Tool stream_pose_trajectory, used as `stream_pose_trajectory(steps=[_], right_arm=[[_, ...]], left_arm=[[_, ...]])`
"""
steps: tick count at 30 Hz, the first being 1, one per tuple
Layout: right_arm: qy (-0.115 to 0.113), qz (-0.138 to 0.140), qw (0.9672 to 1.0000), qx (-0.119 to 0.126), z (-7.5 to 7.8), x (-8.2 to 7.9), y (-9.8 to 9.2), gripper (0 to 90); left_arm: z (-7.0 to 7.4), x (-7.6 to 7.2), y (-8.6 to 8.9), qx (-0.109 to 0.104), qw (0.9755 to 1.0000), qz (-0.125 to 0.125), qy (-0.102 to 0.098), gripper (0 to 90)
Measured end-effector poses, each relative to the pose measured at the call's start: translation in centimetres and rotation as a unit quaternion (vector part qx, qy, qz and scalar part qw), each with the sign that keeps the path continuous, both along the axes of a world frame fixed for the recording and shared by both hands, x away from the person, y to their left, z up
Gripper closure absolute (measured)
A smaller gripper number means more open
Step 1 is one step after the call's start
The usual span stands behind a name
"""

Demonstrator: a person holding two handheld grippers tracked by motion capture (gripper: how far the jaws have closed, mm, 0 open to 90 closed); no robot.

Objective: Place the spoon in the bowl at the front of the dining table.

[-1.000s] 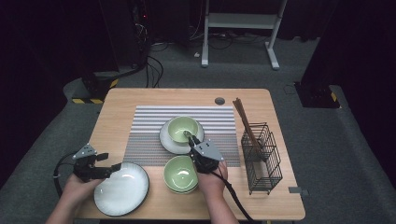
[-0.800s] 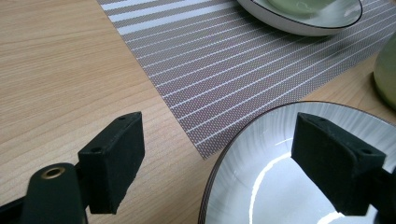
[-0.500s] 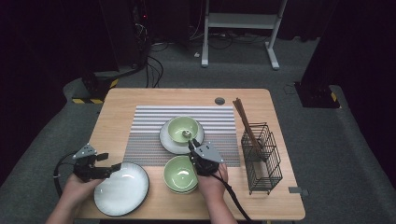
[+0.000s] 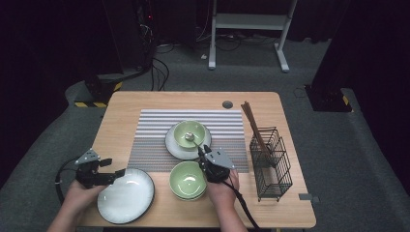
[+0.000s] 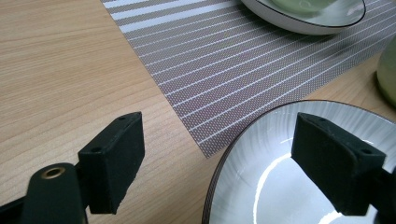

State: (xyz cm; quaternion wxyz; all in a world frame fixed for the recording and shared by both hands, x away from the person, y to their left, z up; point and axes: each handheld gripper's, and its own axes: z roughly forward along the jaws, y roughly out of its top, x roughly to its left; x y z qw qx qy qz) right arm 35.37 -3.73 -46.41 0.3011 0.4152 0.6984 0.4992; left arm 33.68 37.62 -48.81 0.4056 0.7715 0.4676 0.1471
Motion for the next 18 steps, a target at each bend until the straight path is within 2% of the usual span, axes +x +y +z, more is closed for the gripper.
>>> stream_pose_trajectory(steps=[8,18], right_arm=[[0.001,-0.018,0.9998,-0.001,0.0,0.7,-0.9,74.2],[0.006,-0.048,0.9988,-0.002,0.3,2.7,-2.2,72.9]], left_arm=[[0.0,0.0,0.0,0.000,1.0000,-0.001,0.001,17.7],[0.0,0.0,0.2,0.000,1.0000,-0.002,0.001,17.7]])
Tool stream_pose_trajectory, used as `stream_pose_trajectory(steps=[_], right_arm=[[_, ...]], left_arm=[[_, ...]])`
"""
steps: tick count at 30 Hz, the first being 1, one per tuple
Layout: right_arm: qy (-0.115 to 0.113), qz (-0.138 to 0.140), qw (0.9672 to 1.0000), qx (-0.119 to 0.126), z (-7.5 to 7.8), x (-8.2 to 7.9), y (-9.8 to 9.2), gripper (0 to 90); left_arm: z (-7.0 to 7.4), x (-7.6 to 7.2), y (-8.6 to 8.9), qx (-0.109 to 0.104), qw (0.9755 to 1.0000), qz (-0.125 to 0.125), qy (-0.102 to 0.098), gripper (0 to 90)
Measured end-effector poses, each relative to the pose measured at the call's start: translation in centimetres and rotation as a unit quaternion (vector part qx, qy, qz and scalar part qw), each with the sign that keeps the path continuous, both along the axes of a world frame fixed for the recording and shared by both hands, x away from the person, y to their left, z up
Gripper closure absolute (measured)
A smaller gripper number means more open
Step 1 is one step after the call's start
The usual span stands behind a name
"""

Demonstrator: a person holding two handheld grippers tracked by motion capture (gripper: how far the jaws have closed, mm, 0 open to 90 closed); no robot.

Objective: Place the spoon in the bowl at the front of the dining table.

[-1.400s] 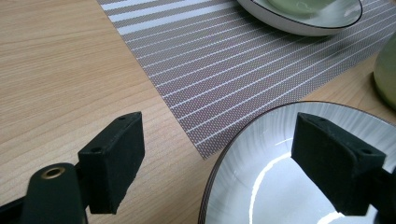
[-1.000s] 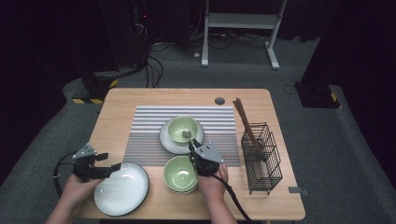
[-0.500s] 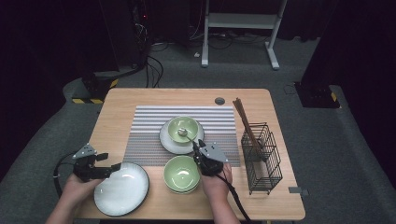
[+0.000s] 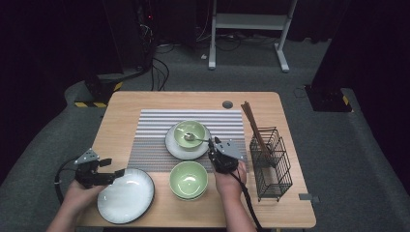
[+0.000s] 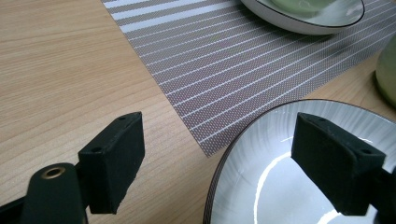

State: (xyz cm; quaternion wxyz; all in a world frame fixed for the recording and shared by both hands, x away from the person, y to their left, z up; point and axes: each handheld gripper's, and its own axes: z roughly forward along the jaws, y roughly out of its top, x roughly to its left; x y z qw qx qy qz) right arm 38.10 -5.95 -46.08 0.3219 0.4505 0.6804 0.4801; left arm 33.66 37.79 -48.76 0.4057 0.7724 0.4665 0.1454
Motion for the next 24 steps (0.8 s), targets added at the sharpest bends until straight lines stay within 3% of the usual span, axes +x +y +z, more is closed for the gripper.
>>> stream_pose_trajectory(steps=[6,14,18,24], right_arm=[[0.002,-0.004,1.0000,0.003,0.1,0.4,-0.2,71.4],[-0.006,0.002,0.9999,0.013,0.5,-1.2,-0.2,69.9],[-0.013,-0.001,0.9999,0.008,0.8,-1.9,-0.2,73.1],[-0.012,0.005,0.9999,-0.003,1.1,-2.5,0.0,85.0]], left_arm=[[0.0,0.0,0.1,0.000,1.0000,0.001,-0.001,17.7],[0.0,0.0,0.0,0.000,1.0000,0.000,0.001,17.7],[0.0,0.0,-0.3,0.000,1.0000,-0.003,0.000,17.7],[-0.1,0.1,-0.3,0.001,1.0000,-0.004,0.001,17.7]])
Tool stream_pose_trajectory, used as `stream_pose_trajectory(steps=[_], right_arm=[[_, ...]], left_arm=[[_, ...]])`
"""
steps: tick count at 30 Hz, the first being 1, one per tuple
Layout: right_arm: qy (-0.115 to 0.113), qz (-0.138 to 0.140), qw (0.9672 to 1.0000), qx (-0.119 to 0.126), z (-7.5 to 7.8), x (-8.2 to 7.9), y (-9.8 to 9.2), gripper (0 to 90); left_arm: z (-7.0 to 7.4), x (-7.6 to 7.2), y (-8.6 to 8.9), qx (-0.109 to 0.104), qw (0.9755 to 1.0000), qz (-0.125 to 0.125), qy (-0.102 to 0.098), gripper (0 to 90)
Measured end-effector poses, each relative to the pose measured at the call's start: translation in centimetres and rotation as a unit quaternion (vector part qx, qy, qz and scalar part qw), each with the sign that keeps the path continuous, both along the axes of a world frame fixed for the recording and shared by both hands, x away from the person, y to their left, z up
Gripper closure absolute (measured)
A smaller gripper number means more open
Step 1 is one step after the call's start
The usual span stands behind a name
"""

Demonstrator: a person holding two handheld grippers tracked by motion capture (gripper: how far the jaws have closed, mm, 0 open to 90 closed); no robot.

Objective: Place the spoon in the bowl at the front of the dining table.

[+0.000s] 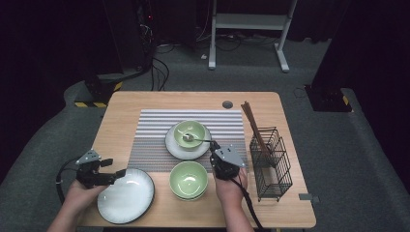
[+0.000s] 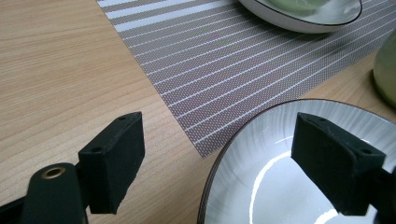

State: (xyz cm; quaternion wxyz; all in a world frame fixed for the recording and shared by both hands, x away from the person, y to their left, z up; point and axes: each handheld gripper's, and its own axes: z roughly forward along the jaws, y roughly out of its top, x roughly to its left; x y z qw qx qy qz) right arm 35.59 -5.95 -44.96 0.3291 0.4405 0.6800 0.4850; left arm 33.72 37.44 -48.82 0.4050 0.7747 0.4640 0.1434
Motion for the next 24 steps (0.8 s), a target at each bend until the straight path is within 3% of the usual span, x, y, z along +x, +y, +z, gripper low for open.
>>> stream_pose_trajectory(steps=[6,24], right_arm=[[0.008,0.007,0.9998,-0.016,-0.6,0.4,0.7,86.8],[0.020,-0.020,0.9993,-0.025,-1.2,3.9,0.9,84.3]], left_arm=[[0.0,0.0,0.0,-0.001,1.0000,0.000,0.000,17.8],[0.1,-0.1,0.1,-0.005,1.0000,-0.002,0.001,17.8]])
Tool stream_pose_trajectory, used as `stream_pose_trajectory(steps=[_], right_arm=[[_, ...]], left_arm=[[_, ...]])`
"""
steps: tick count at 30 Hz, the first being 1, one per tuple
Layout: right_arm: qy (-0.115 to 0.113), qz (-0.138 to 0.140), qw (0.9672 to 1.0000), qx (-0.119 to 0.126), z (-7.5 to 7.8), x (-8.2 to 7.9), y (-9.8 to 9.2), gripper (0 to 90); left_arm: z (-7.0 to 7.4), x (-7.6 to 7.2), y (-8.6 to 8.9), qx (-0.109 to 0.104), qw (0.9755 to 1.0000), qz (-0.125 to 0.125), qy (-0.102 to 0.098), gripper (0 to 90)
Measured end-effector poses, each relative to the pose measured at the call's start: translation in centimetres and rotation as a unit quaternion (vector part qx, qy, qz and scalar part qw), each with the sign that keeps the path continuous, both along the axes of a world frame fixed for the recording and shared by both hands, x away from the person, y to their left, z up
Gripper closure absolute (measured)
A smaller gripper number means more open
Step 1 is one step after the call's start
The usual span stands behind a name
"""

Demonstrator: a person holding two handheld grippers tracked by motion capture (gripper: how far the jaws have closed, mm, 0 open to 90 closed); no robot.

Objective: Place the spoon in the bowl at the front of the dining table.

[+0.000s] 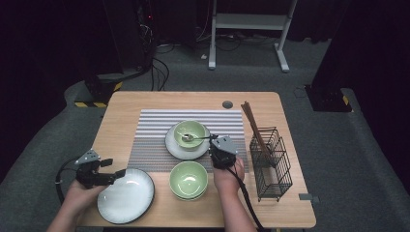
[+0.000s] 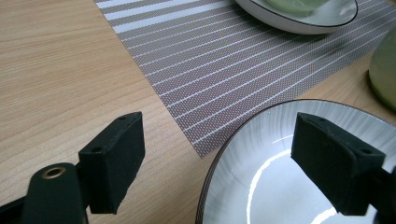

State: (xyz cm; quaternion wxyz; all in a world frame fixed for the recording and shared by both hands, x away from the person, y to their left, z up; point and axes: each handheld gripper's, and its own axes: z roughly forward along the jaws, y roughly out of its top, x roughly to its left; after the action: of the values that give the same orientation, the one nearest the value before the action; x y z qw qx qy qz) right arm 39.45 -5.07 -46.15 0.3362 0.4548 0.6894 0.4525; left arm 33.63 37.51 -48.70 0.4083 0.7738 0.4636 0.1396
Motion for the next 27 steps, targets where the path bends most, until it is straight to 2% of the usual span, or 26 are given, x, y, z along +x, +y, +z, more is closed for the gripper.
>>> stream_pose_trajectory(steps=[18,27], right_arm=[[-0.001,-0.017,0.9997,-0.014,-0.4,3.2,0.3,84.3],[0.010,-0.025,0.9995,-0.015,-0.7,4.4,0.5,84.3]], left_arm=[[-0.1,0.0,0.2,-0.006,1.0000,-0.002,0.002,18.1],[0.0,0.0,0.3,-0.008,1.0000,-0.003,0.003,18.5]])
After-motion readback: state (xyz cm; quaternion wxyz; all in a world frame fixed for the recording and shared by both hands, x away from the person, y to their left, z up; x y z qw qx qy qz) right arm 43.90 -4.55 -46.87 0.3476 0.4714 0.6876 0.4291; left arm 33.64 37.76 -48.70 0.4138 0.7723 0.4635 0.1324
